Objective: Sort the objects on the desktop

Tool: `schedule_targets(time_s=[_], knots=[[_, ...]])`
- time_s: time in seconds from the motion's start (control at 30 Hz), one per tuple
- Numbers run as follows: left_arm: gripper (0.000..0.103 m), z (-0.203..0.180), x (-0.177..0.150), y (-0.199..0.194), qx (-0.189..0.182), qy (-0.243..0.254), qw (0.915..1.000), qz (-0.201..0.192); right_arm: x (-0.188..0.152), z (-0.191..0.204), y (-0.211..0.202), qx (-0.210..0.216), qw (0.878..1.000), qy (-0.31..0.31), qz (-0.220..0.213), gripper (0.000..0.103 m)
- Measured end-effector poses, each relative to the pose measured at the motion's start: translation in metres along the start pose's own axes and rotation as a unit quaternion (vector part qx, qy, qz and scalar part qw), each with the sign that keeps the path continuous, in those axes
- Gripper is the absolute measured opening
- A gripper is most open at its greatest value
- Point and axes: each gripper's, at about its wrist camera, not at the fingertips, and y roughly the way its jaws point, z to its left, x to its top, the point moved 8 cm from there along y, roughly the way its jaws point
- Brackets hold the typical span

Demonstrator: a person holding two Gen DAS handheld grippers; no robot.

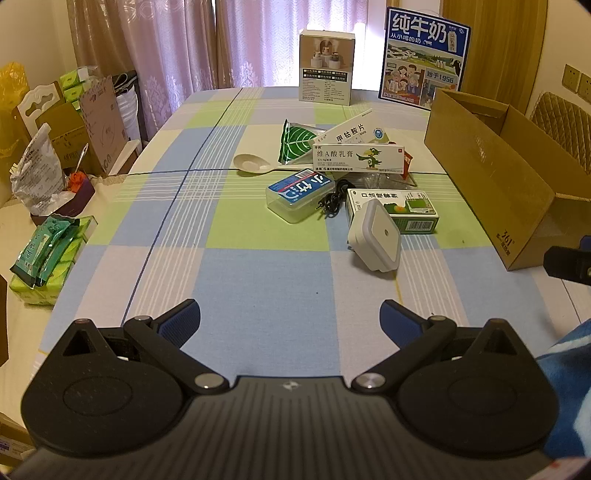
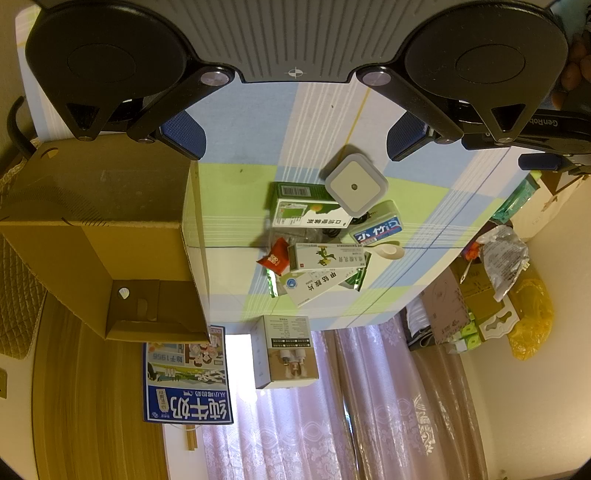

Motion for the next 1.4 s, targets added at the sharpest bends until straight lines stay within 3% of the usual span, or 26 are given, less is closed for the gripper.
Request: schedule_targets(time_s=[1.17, 1.4], knots=[[0.102, 0.0004, -0.0029, 0.0002, -0.009, -0.014, 0.9998, 0.005, 0.0012, 0.0004, -0.0013, 0.002, 1.000, 0.002, 0.002, 0.101], [0.102, 0.0049, -0.0009, -0.0021, -0.025, -0.033, 0.9991, 0.004, 0.0057, 0.0044, 0.0025, 0.046, 0.999, 0.015, 0.014, 0.101]])
